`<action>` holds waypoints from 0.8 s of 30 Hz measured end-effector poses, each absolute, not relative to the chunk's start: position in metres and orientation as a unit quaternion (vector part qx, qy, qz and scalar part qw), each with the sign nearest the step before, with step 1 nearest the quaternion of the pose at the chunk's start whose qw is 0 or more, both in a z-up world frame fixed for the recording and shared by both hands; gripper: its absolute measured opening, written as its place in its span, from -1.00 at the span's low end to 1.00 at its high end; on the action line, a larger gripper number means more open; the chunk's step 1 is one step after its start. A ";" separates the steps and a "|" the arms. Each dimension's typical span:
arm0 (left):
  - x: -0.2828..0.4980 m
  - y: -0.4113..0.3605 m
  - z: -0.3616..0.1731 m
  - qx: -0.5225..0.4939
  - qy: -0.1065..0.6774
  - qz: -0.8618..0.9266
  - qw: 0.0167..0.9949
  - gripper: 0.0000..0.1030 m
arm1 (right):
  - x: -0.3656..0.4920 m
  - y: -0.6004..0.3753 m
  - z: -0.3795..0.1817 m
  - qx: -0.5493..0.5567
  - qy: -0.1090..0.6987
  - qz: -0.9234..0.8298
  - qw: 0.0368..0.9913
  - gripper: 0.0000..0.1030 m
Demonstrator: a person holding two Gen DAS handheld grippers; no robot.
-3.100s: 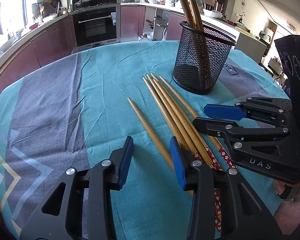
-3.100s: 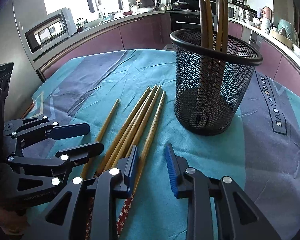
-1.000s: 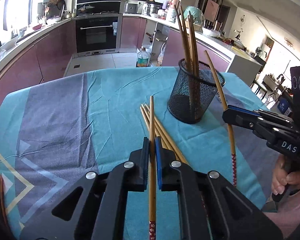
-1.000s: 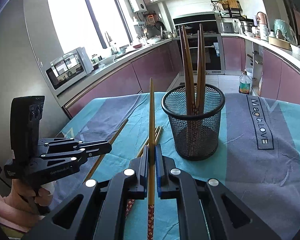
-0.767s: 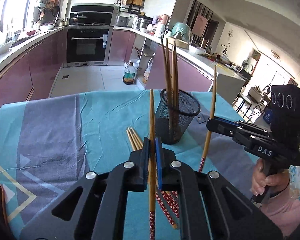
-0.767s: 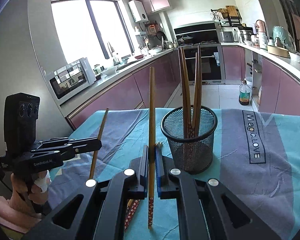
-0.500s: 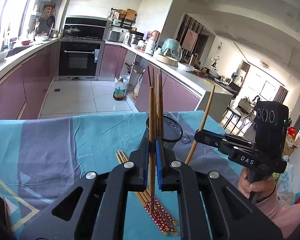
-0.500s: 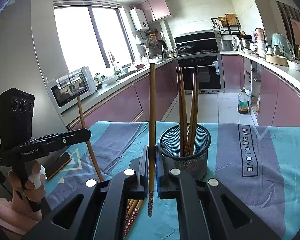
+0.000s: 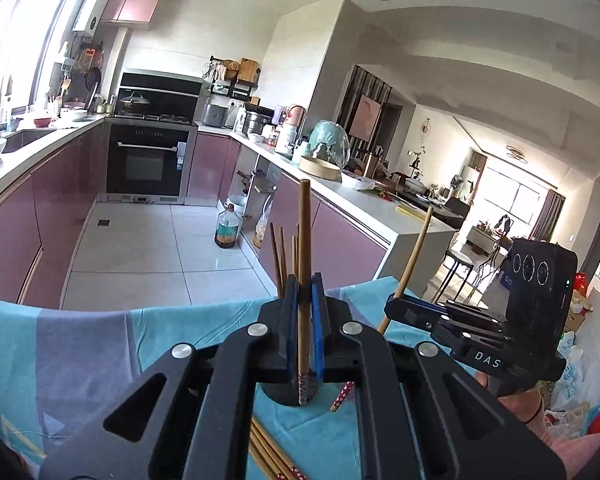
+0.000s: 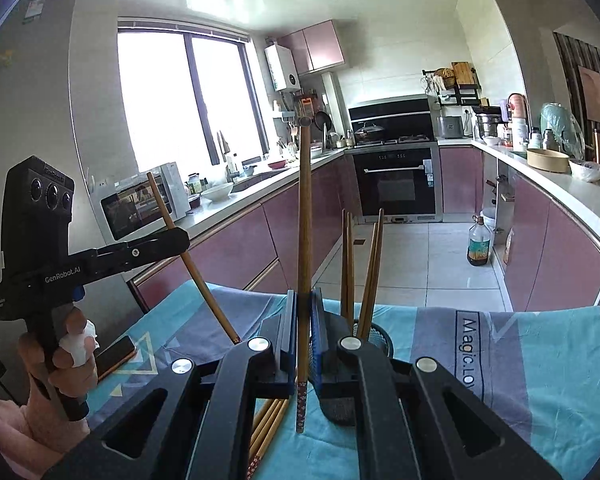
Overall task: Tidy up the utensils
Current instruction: 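Lower both chopsticks tip-first into the mesh holder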
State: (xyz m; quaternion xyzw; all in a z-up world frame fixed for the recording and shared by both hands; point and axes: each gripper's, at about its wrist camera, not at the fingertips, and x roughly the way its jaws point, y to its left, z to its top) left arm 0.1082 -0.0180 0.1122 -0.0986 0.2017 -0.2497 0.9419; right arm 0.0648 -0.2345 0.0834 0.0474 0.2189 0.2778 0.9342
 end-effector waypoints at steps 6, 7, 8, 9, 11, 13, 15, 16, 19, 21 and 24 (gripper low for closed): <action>0.123 -0.028 0.132 -0.101 0.183 -0.261 0.943 -0.86 | 0.077 -0.242 0.099 0.046 0.197 0.269 0.942 -0.90; 0.126 -0.031 0.134 -0.099 0.182 -0.261 0.943 -0.86 | 0.080 -0.243 0.101 0.046 0.194 0.267 0.943 -0.90; 0.128 -0.034 0.135 -0.097 0.181 -0.260 0.943 -0.86 | 0.083 -0.243 0.101 0.045 0.194 0.267 0.943 -0.90; 0.131 -0.038 0.135 -0.091 0.180 -0.256 0.945 -0.86 | 0.086 -0.243 0.102 0.045 0.194 0.265 0.943 -0.90; 0.136 -0.046 0.136 -0.079 0.182 -0.250 0.948 -0.86 | 0.093 -0.243 0.101 0.041 0.194 0.261 0.945 -0.90; 0.141 -0.056 0.132 -0.064 0.195 -0.247 0.947 -0.86 | 0.101 -0.242 0.097 0.041 0.201 0.259 0.944 -0.90; 0.146 -0.064 0.123 -0.052 0.214 -0.247 0.944 -0.86 | 0.107 -0.240 0.091 0.037 0.211 0.254 0.943 -0.90; 0.150 -0.066 0.119 -0.047 0.222 -0.247 0.942 -0.86 | 0.110 -0.238 0.087 0.036 0.216 0.253 0.942 -0.90; 0.157 -0.078 0.105 -0.034 0.252 -0.249 0.935 -0.86 | 0.119 -0.235 0.075 0.032 0.238 0.251 0.938 -0.90; 0.160 -0.082 0.098 -0.028 0.269 -0.249 0.930 -0.86 | 0.124 -0.233 0.068 0.030 0.253 0.249 0.935 -0.90; 0.169 -0.086 0.086 -0.025 0.296 -0.260 0.919 -0.86 | 0.131 -0.232 0.058 0.030 0.277 0.245 0.928 -0.90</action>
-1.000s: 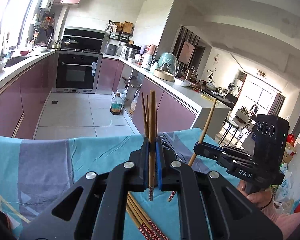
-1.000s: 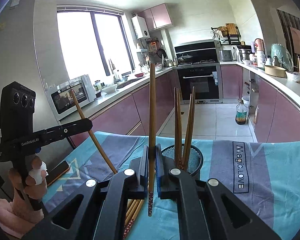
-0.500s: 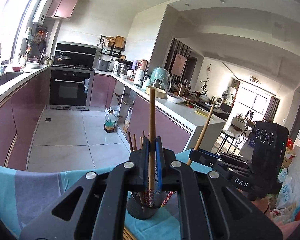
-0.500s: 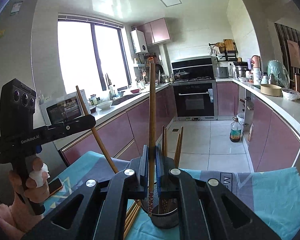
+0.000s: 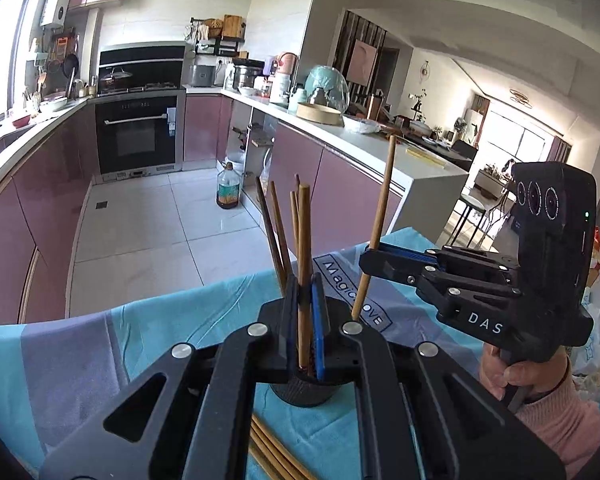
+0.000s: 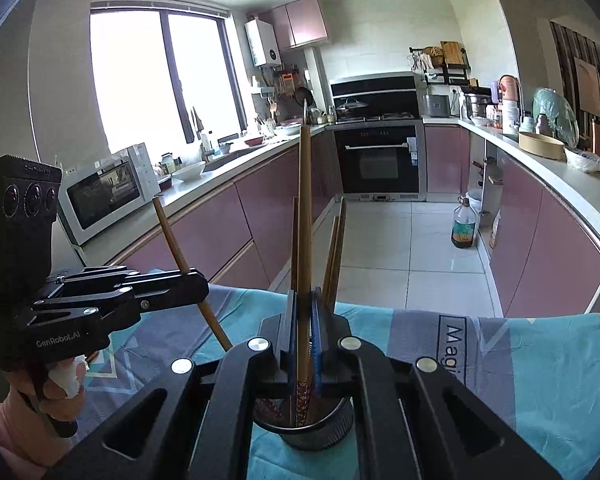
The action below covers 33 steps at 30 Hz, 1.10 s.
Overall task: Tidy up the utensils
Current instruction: 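Lower both chopsticks tip-first into the mesh holder, then open both grippers and pull them back to the chopstick pile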
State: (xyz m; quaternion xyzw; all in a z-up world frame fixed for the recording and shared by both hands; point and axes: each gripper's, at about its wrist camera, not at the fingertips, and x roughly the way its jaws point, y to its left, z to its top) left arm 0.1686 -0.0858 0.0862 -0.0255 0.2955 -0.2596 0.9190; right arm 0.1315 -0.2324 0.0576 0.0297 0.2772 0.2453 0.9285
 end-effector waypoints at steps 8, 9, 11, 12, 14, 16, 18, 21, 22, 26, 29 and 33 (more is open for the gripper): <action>0.195 -0.085 0.064 -0.024 0.329 -0.258 0.908 -0.86 | 0.150 -0.226 0.038 0.025 0.326 0.234 0.916 -0.88; 0.198 -0.085 0.063 -0.024 0.330 -0.253 0.909 -0.86 | 0.152 -0.226 0.036 0.027 0.328 0.231 0.916 -0.88; 0.205 -0.084 0.060 -0.022 0.330 -0.239 0.913 -0.73 | 0.155 -0.226 0.036 0.030 0.330 0.223 0.917 -0.83; 0.207 -0.084 0.059 -0.024 0.332 -0.234 0.913 -0.55 | 0.156 -0.226 0.036 0.034 0.328 0.222 0.917 -0.83; 0.207 -0.082 0.056 -0.022 0.329 -0.228 0.916 -0.50 | 0.153 -0.229 0.037 0.041 0.324 0.219 0.919 -0.72; 0.206 -0.079 0.053 -0.019 0.323 -0.220 0.920 -0.38 | 0.148 -0.230 0.039 0.042 0.316 0.215 0.923 -0.67; 0.200 -0.076 0.052 -0.016 0.314 -0.211 0.925 -0.36 | 0.143 -0.232 0.042 0.043 0.306 0.216 0.926 -0.50; 0.191 -0.066 0.054 -0.020 0.300 -0.200 0.933 -0.28 | 0.132 -0.235 0.048 0.044 0.293 0.220 0.929 -0.47; 0.186 -0.064 0.055 -0.020 0.293 -0.196 0.936 -0.25 | 0.126 -0.235 0.049 0.047 0.289 0.224 0.930 -0.42; 0.163 -0.051 0.057 -0.018 0.264 -0.177 0.948 -0.11 | 0.101 -0.234 0.052 0.047 0.273 0.245 0.929 -0.31; 0.146 -0.040 0.053 -0.018 0.256 -0.168 0.952 -0.04 | 0.083 -0.229 0.050 0.046 0.269 0.263 0.926 -0.25; 0.123 -0.026 0.039 -0.014 0.260 -0.155 0.953 0.08 | 0.066 -0.220 0.037 0.042 0.283 0.285 0.915 -0.19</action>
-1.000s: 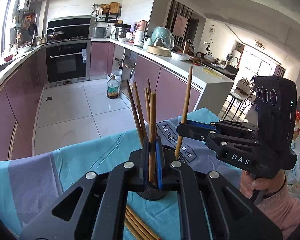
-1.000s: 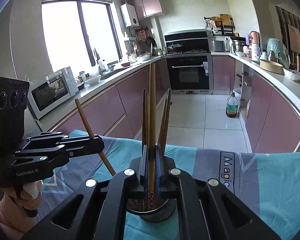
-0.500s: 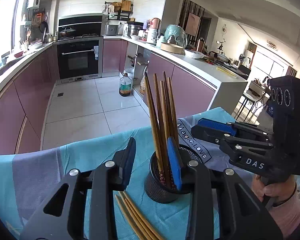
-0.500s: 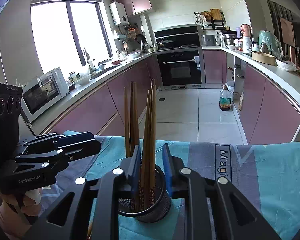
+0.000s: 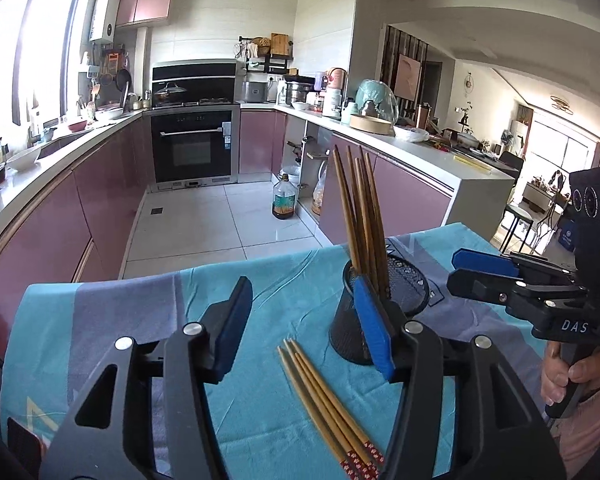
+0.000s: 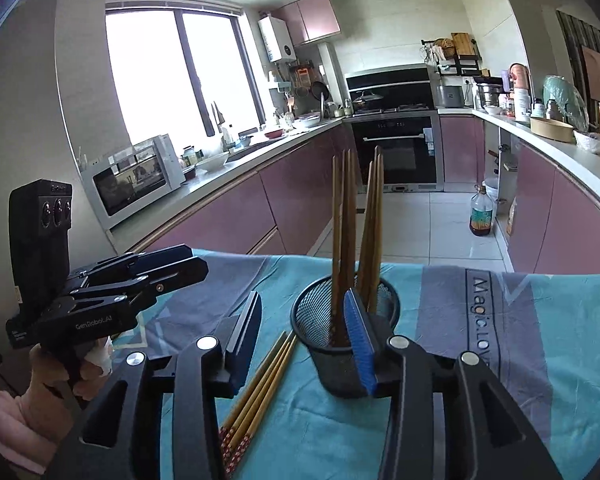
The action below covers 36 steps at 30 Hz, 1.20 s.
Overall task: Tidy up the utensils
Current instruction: 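Open both grippers and pull them back to the chopstick pile, then grasp a chopstick with the left gripper while the right gripper grasps another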
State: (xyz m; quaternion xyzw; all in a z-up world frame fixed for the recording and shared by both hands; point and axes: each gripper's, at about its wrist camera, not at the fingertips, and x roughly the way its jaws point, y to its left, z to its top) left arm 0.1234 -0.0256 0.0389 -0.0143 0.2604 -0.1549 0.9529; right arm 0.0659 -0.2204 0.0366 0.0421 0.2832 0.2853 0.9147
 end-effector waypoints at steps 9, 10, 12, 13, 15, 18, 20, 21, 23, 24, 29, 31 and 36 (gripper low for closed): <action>0.091 0.002 -0.019 -0.018 0.322 -0.131 0.938 0.13 | 0.056 -0.188 -0.035 0.029 0.387 0.298 0.872 -0.18; 0.090 0.002 -0.026 -0.021 0.329 -0.130 0.935 0.13 | 0.057 -0.186 -0.041 0.028 0.395 0.298 0.868 -0.18; 0.088 0.000 -0.039 -0.019 0.343 -0.127 0.930 0.13 | 0.058 -0.179 -0.051 0.027 0.411 0.300 0.860 -0.18; 0.087 0.000 -0.045 -0.018 0.349 -0.126 0.929 0.14 | 0.058 -0.177 -0.054 0.026 0.414 0.299 0.859 -0.18; 0.086 0.001 -0.054 -0.020 0.360 -0.127 0.924 0.15 | 0.057 -0.171 -0.058 0.018 0.419 0.297 0.858 -0.18; 0.084 0.001 -0.063 -0.022 0.370 -0.126 0.920 0.16 | 0.056 -0.165 -0.061 0.008 0.424 0.293 0.857 -0.19; 0.085 -0.002 -0.065 -0.022 0.373 -0.124 0.919 0.16 | 0.055 -0.161 -0.063 0.002 0.426 0.289 0.857 -0.19; 0.085 -0.004 -0.066 -0.020 0.374 -0.124 0.919 0.17 | 0.055 -0.160 -0.064 0.001 0.428 0.288 0.857 -0.19; 0.085 -0.007 -0.067 -0.019 0.377 -0.125 0.917 0.19 | 0.054 -0.156 -0.067 -0.005 0.428 0.282 0.858 -0.22; 0.085 -0.010 -0.067 -0.019 0.378 -0.125 0.917 0.20 | 0.055 -0.154 -0.067 -0.008 0.429 0.281 0.859 -0.23; 0.085 -0.013 -0.070 -0.018 0.383 -0.129 0.914 0.20 | 0.054 -0.151 -0.069 -0.019 0.430 0.277 0.859 -0.29; 0.085 -0.013 -0.071 -0.019 0.385 -0.130 0.914 0.20 | 0.053 -0.151 -0.069 -0.024 0.430 0.274 0.860 -0.31; 0.086 -0.014 -0.074 -0.021 0.389 -0.130 0.912 0.20 | 0.052 -0.148 -0.071 -0.033 0.432 0.268 0.860 -0.39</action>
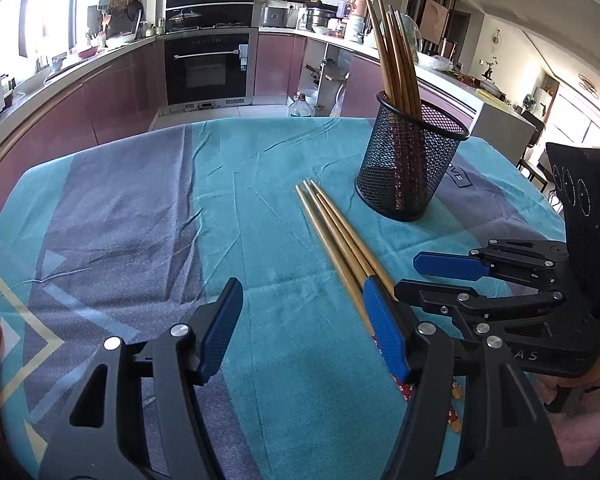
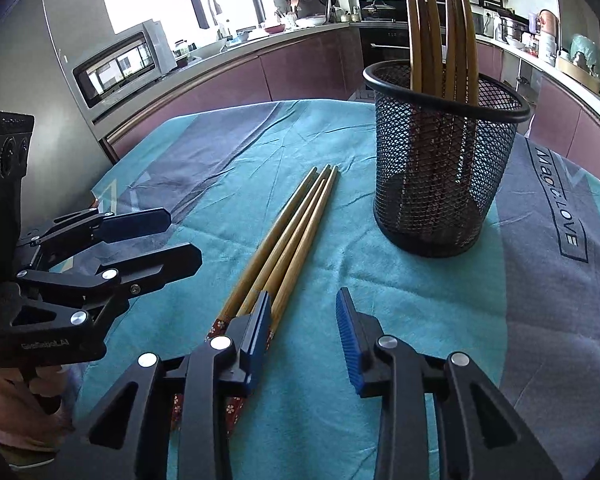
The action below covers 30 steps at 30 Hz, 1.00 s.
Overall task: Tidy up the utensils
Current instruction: 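Grasp a chopstick with the left gripper while the right gripper grasps another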
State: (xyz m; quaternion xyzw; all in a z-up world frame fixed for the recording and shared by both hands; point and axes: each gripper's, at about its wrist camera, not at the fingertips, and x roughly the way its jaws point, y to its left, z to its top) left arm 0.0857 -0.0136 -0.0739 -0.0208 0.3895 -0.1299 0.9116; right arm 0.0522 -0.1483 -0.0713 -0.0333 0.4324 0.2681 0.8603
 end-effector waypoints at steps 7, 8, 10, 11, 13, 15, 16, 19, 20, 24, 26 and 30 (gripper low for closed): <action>0.087 -0.018 -0.080 -0.018 0.395 -0.133 0.909 0.20 | 0.052 -0.146 -0.073 -0.034 0.433 0.268 0.860 -0.41; 0.087 -0.018 -0.081 -0.017 0.396 -0.133 0.908 0.20 | 0.053 -0.146 -0.073 -0.035 0.434 0.267 0.860 -0.43; 0.087 -0.020 -0.082 -0.015 0.397 -0.135 0.908 0.20 | 0.053 -0.144 -0.073 -0.036 0.434 0.266 0.860 -0.43; 0.087 -0.021 -0.083 -0.014 0.397 -0.135 0.908 0.20 | 0.053 -0.144 -0.074 -0.036 0.434 0.266 0.860 -0.43; 0.089 -0.023 -0.084 -0.011 0.400 -0.136 0.906 0.20 | 0.053 -0.146 -0.073 -0.035 0.434 0.263 0.861 -0.43; 0.090 -0.026 -0.086 -0.008 0.402 -0.137 0.905 0.20 | 0.054 -0.149 -0.074 -0.034 0.436 0.259 0.861 -0.44; 0.090 -0.027 -0.087 -0.006 0.403 -0.138 0.905 0.20 | 0.055 -0.150 -0.074 -0.031 0.437 0.259 0.861 -0.44; 0.092 -0.032 -0.090 0.002 0.405 -0.142 0.903 0.19 | 0.055 -0.151 -0.073 -0.031 0.437 0.256 0.861 -0.44; 0.094 -0.034 -0.091 0.007 0.408 -0.142 0.902 0.18 | 0.055 -0.150 -0.073 -0.032 0.437 0.257 0.861 -0.44; 0.100 -0.039 -0.096 0.018 0.419 -0.142 0.897 0.14 | 0.058 -0.148 -0.074 -0.033 0.438 0.258 0.861 -0.44; 0.103 -0.042 -0.099 0.023 0.424 -0.144 0.894 0.13 | 0.059 -0.148 -0.074 -0.032 0.438 0.260 0.860 -0.45; 0.107 -0.043 -0.103 0.023 0.428 -0.146 0.892 0.10 | 0.059 -0.150 -0.074 -0.028 0.439 0.260 0.860 -0.46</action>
